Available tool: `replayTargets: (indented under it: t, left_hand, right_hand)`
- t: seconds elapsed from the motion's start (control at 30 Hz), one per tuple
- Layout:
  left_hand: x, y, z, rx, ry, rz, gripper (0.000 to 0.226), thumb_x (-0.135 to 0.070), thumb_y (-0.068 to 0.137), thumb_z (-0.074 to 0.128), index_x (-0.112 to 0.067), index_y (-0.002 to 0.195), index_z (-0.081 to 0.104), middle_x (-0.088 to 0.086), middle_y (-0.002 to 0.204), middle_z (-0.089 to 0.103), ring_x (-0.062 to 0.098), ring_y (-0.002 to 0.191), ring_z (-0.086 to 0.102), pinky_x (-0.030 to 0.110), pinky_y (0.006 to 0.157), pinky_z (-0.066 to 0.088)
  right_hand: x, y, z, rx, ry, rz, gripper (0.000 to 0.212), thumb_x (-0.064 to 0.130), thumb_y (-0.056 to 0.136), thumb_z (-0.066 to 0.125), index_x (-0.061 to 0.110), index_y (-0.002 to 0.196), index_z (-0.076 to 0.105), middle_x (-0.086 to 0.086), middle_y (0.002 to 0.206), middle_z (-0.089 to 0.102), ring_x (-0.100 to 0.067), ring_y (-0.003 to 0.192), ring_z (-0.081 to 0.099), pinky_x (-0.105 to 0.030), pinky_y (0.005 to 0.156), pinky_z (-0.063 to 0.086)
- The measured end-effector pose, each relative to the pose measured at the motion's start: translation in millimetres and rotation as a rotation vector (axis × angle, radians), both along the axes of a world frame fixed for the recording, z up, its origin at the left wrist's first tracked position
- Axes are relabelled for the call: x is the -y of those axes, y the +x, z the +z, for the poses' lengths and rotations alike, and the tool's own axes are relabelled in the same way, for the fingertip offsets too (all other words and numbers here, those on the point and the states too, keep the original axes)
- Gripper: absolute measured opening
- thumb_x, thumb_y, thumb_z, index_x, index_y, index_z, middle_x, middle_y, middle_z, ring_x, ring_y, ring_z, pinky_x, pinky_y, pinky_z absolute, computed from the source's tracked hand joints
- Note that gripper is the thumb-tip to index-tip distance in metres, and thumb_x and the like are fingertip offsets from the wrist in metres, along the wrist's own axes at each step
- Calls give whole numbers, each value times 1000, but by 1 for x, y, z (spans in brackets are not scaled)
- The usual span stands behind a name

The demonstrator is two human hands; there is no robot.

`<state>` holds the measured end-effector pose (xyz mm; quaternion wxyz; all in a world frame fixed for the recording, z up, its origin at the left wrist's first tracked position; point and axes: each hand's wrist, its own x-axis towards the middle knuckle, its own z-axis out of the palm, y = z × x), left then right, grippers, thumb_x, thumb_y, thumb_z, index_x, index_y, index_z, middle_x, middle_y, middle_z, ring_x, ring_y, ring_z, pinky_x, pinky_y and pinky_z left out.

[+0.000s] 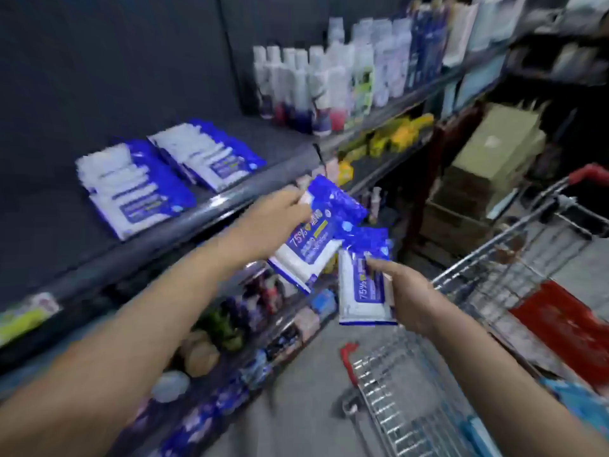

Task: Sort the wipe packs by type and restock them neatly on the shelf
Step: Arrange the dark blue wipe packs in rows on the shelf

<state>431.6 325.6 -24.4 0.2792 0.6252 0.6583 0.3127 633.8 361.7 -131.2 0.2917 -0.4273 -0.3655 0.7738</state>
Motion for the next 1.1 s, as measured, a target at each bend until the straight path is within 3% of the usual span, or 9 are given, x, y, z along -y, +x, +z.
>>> replayTargets:
  t: [0.07,0.17,0.33,0.5,0.6,0.7,0.77,0.93,1.1]
  left_hand:
    - [17,-52,27,8,15,55,28,-30,70,51,-4,81,52,3,73,46,13,68,43,31,71,36]
    - [29,-118,44,-20,43,83,13,-17,92,56,-7,90,50,5,75,39,5,58,35,18,55,32]
    - [12,-194,39,-197,142,221,23,-28,98,49,-8,109,55,-2,82,51,13,73,44,26,68,29]
    - [-40,-224,31,-249,106,269,27,-27,101,41,-13,121,53,5,103,57,20,92,52,28,79,36]
    - [-87,-227,19,-310,-20,202,31,-24,103,37,-6,126,47,20,128,54,33,117,50,34,88,38]
    - [-131,-217,8,-353,-118,131,13,-21,102,33,-11,101,41,10,98,55,29,92,49,31,71,32]
    - [-150,-210,0,-425,-162,86,17,-27,98,41,-13,92,36,1,86,48,24,84,44,32,67,31]
    - [-170,-211,-10,-672,-105,51,53,-51,81,65,-18,115,42,-2,113,57,23,100,55,35,78,43]
    - [-186,-233,-18,-894,18,134,62,-47,86,59,-19,134,33,-2,131,49,24,112,54,36,79,43]
  right_hand:
    - [3,-42,18,80,110,-13,21,18,87,60,10,105,66,-7,81,73,-17,59,69,-29,59,56]
    - [3,-86,40,113,286,-64,14,-1,82,63,7,93,66,-9,76,72,-20,57,67,-29,56,55]
    - [-19,-129,70,99,365,-88,38,-1,64,72,10,98,58,-13,84,70,-33,72,68,-48,69,54]
    - [-74,-163,83,34,317,-58,32,1,58,70,5,89,63,-21,88,66,-34,76,63,-46,74,44]
    - [-117,-185,79,12,277,-27,13,2,73,60,7,84,59,-19,83,63,-32,66,61,-39,68,46]
    - [-165,-202,79,-16,233,17,11,4,76,56,6,86,61,-17,81,66,-30,64,63,-32,60,51]
    - [-191,-208,83,-80,185,44,13,2,81,50,4,84,62,-13,75,69,-26,61,67,-29,58,57]
    - [-239,-218,87,-96,168,124,19,0,82,44,4,81,63,-13,75,70,-25,63,67,-37,75,54]
    - [-263,-239,83,-6,252,134,15,-3,81,51,3,83,64,-13,75,70,-24,63,68,-31,60,58]
